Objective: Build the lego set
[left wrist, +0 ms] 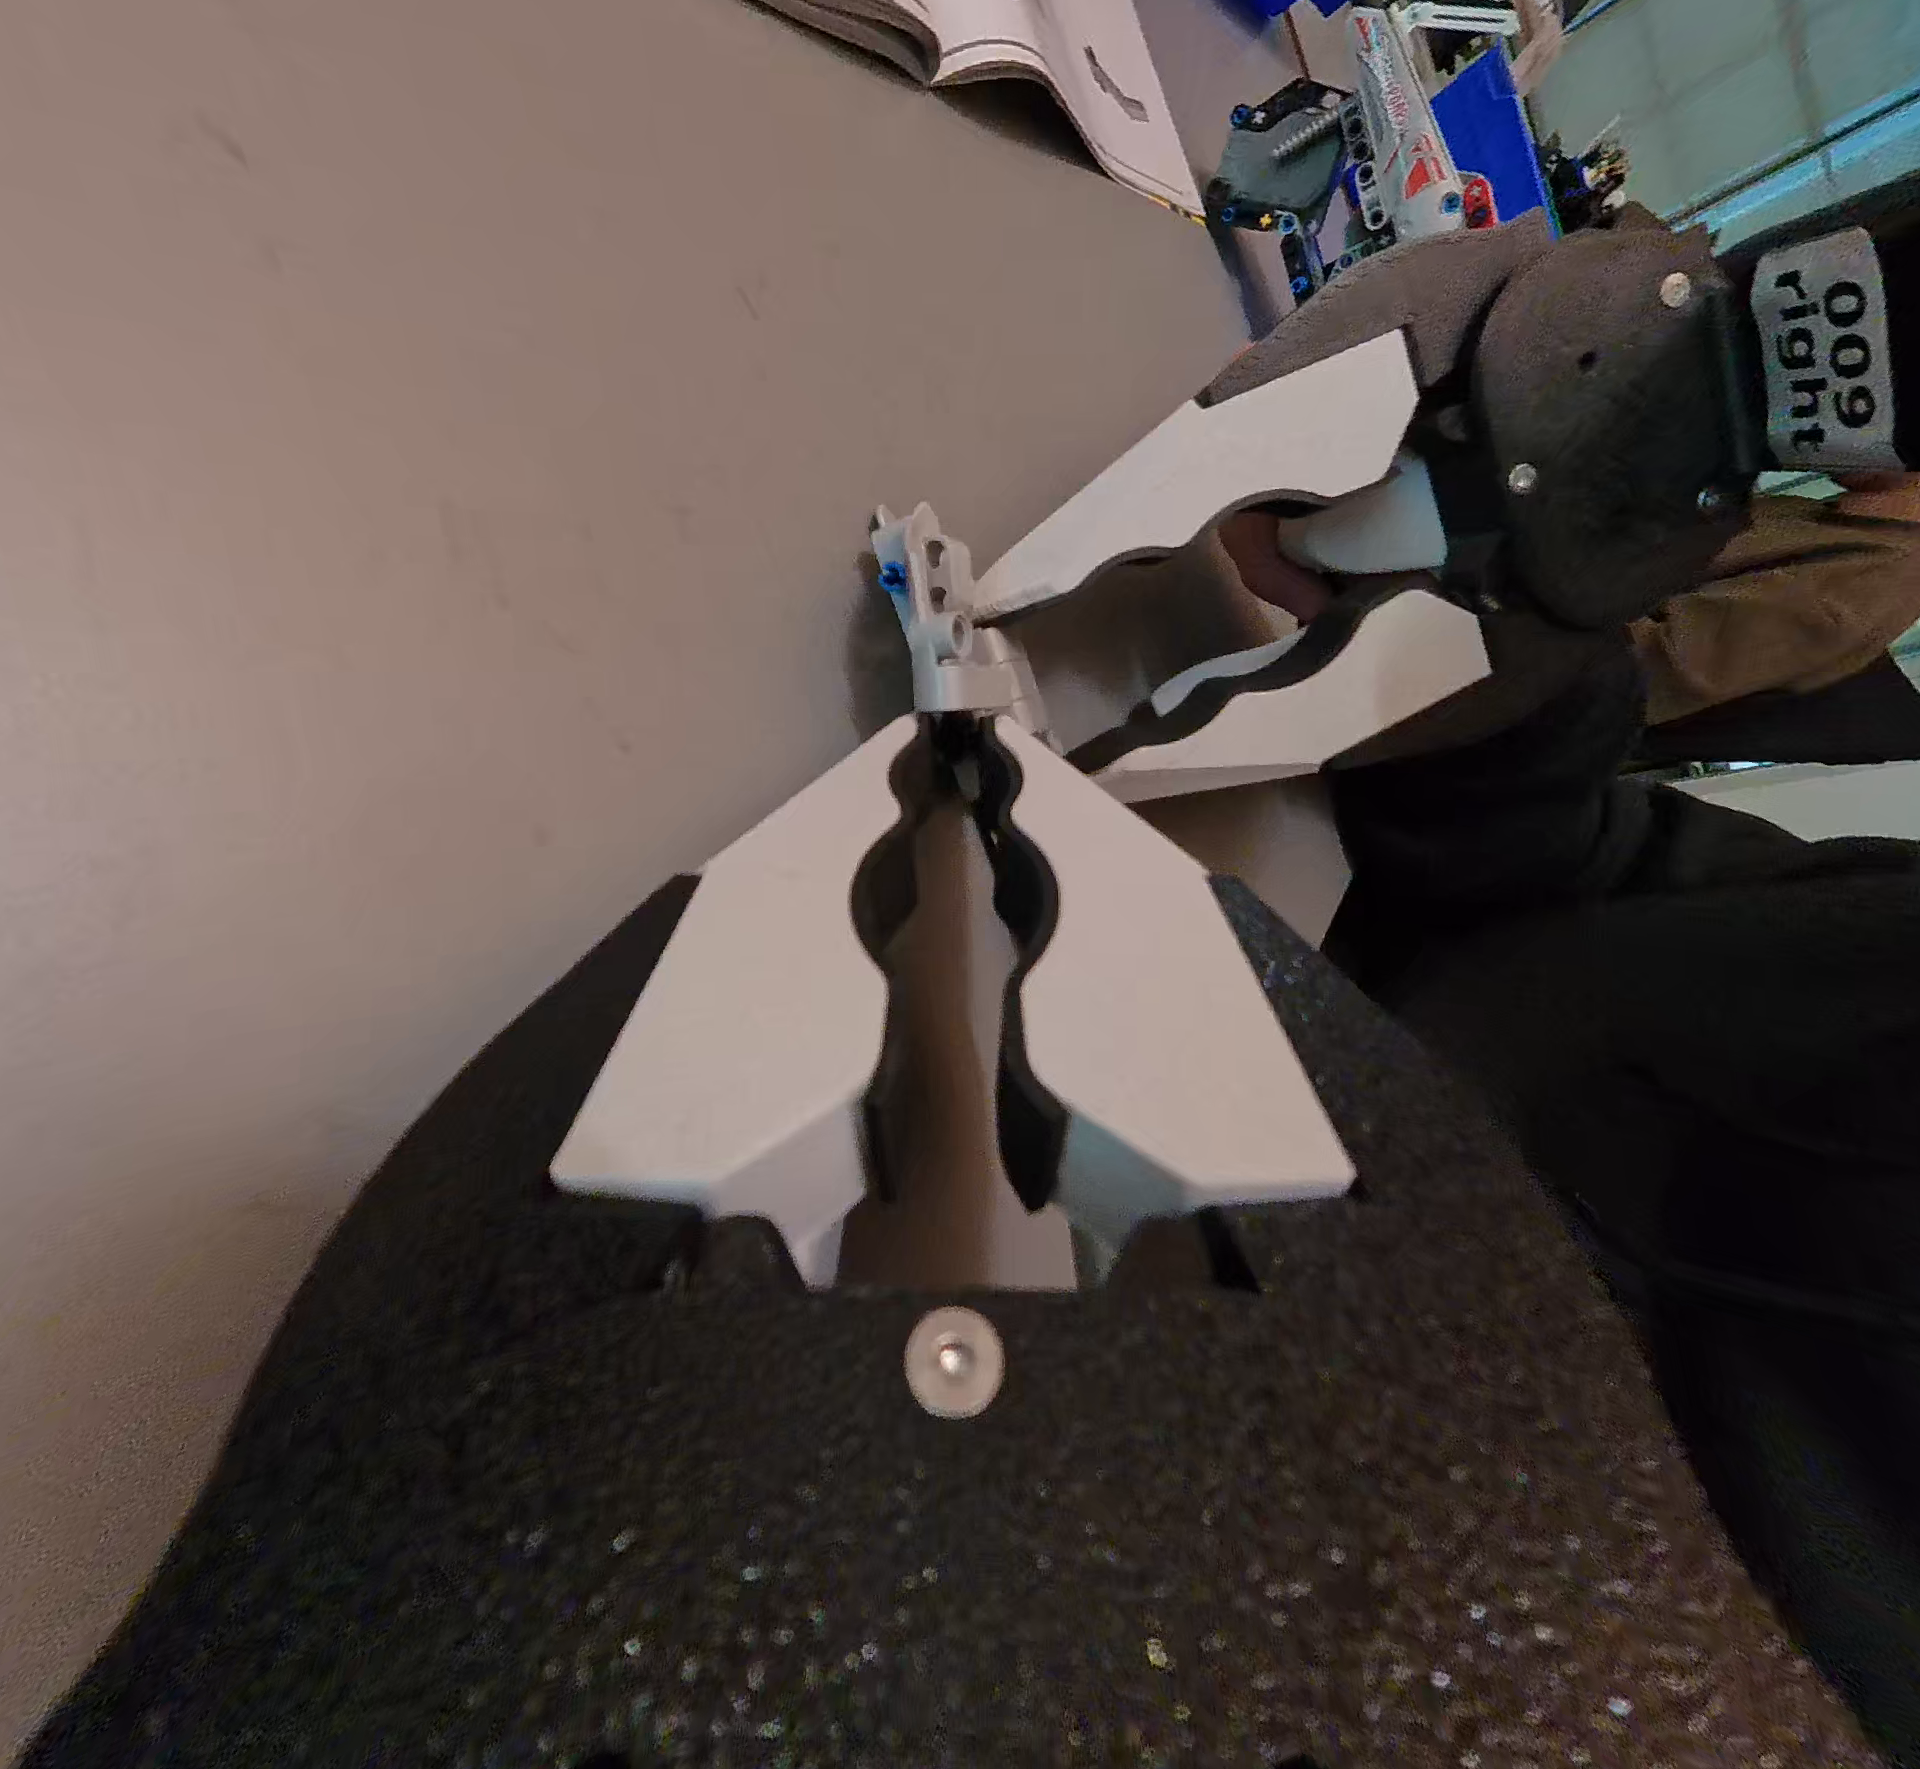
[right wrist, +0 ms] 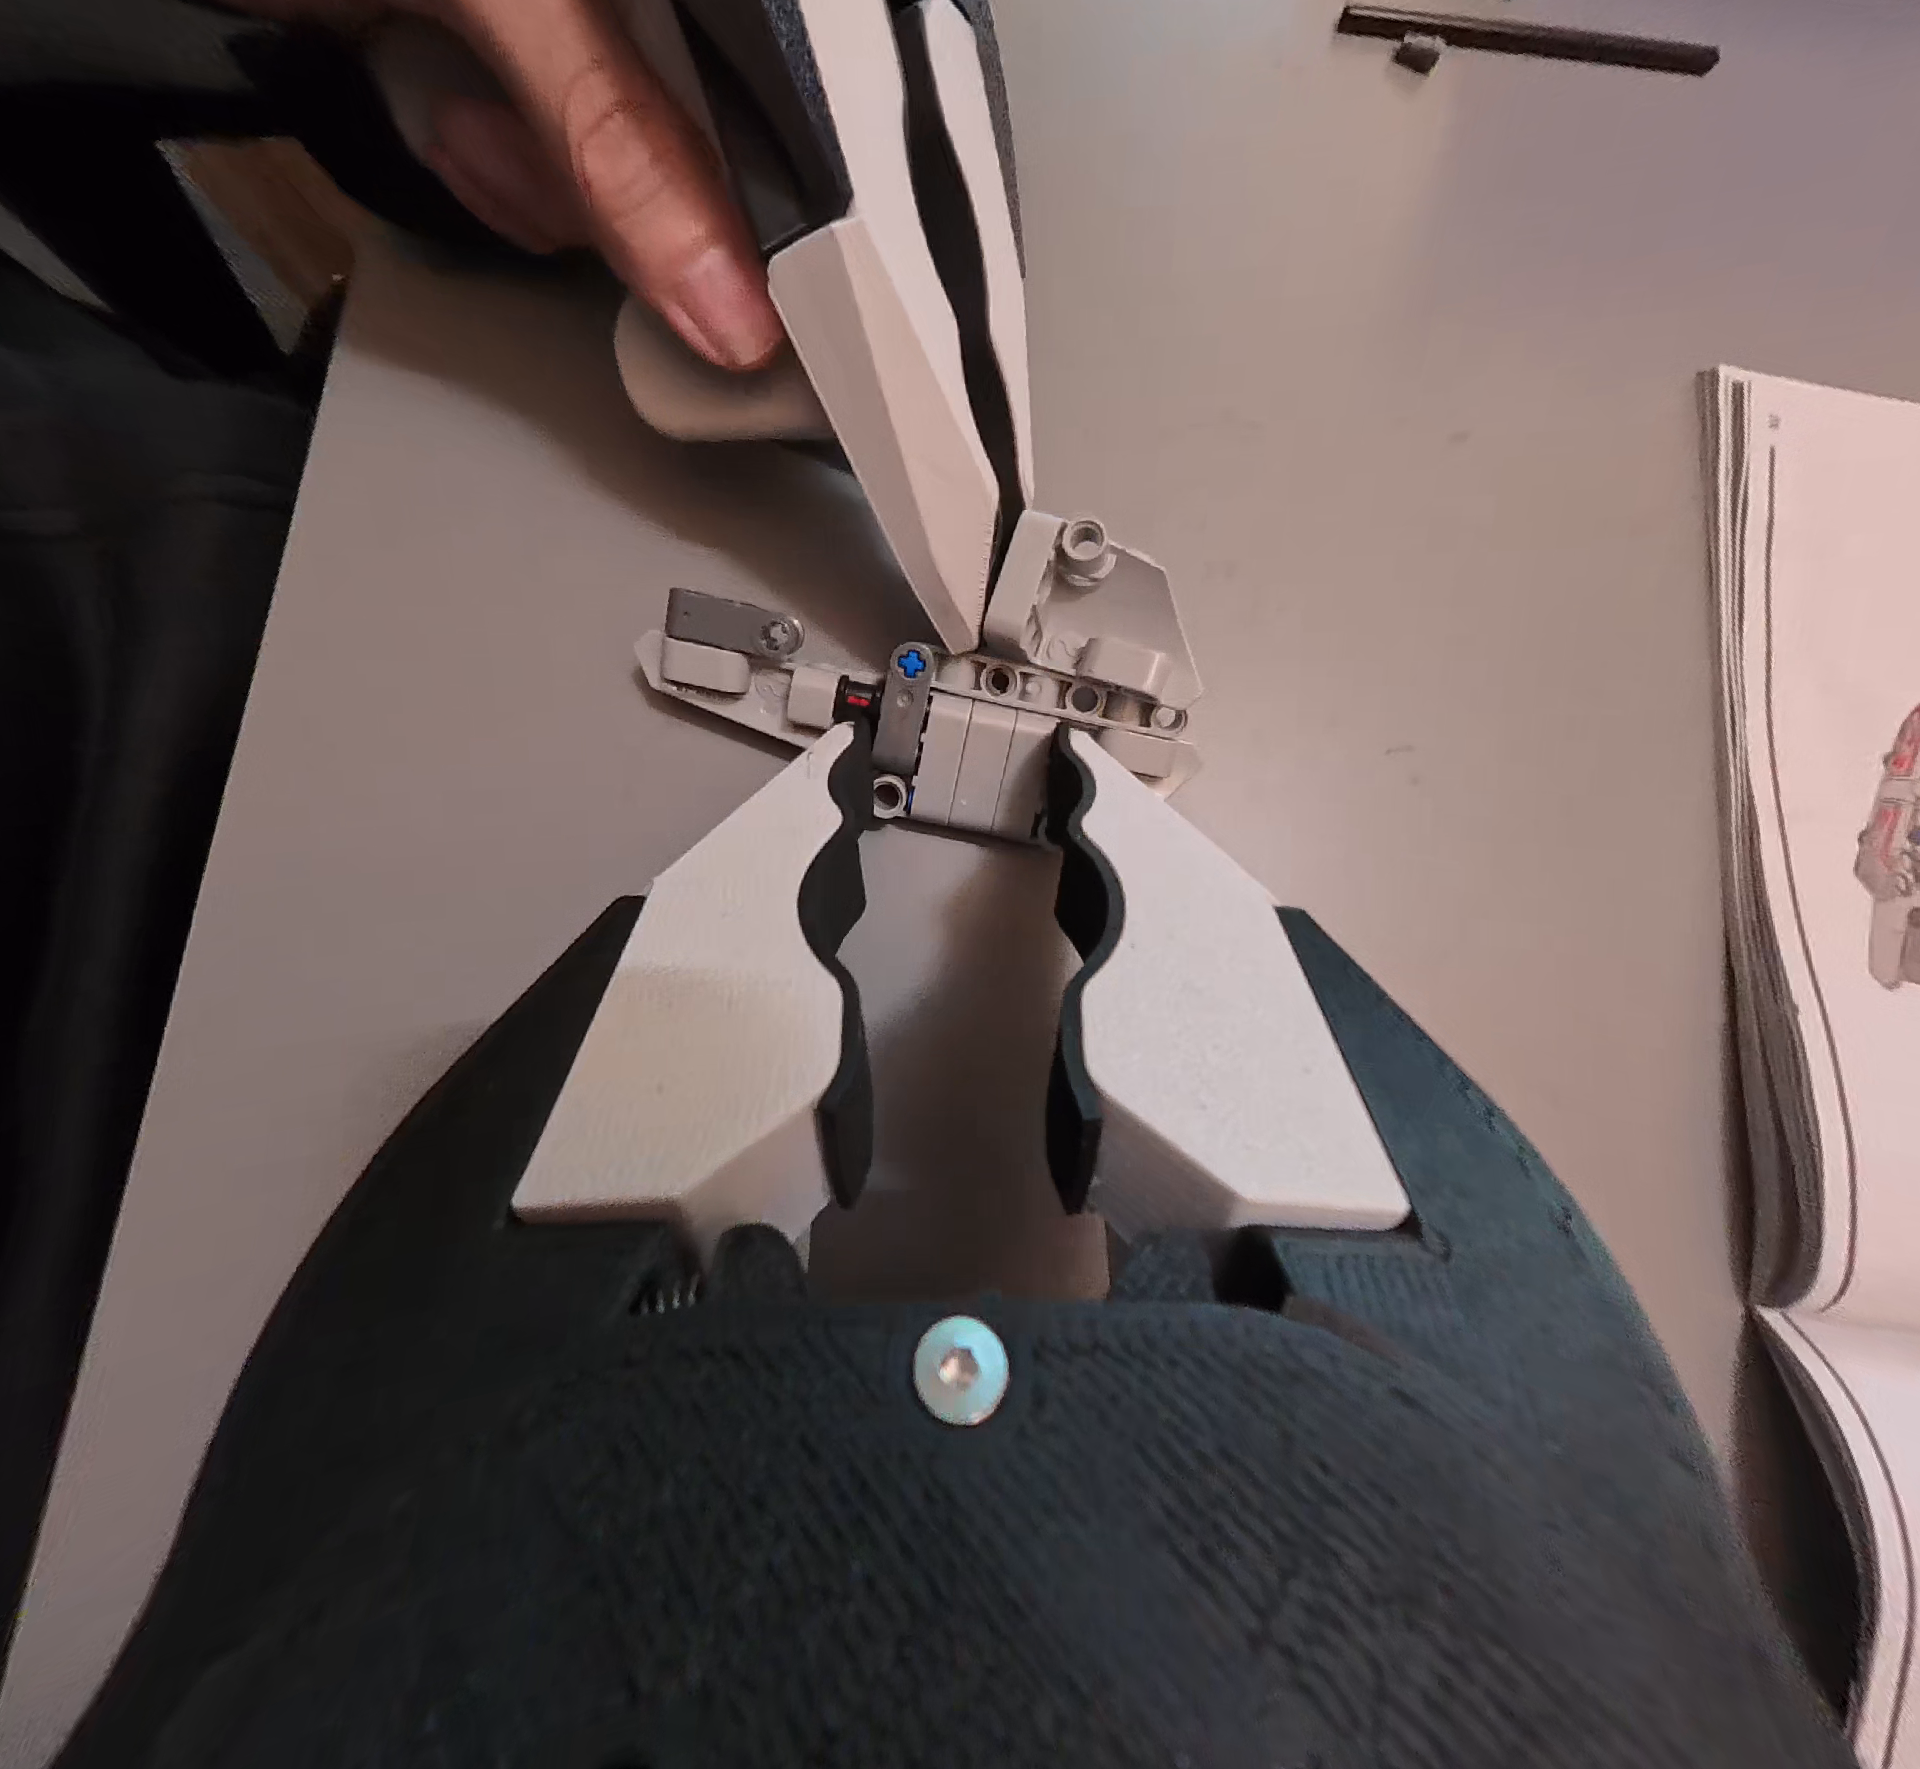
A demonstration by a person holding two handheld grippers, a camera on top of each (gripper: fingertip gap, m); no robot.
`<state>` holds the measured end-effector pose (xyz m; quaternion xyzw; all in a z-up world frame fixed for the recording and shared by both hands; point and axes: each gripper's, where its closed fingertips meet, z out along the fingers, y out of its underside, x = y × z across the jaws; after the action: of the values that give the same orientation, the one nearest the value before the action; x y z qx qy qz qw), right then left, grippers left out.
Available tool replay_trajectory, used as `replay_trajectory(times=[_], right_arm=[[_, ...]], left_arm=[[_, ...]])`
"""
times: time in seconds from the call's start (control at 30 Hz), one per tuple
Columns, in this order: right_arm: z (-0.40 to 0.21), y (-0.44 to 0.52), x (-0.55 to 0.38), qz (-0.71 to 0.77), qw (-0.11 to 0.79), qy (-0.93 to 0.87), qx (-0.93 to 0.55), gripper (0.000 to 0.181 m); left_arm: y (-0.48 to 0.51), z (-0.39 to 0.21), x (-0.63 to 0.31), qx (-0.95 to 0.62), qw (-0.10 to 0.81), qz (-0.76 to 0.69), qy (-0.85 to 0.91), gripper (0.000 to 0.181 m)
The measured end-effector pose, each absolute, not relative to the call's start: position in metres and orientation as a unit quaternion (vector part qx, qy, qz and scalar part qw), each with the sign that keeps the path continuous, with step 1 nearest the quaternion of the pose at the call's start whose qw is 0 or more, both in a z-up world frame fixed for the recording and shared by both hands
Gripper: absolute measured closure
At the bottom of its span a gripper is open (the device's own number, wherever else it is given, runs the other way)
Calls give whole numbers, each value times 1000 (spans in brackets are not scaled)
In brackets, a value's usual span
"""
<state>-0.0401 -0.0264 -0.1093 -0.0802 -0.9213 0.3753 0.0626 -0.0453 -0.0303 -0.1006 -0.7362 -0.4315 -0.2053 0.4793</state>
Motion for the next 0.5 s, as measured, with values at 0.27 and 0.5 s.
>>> replay_trajectory(times=[0.27,0.5], right_arm=[[-110,-25,-40,359,62,-926,-98,148],[-110,-25,-38,357,61,-927,-96,148]], left_arm=[[-30,-99,-46,-718,490,-212,-446,177],[-32,-99,-43,-773,459,-165,-405,176]])
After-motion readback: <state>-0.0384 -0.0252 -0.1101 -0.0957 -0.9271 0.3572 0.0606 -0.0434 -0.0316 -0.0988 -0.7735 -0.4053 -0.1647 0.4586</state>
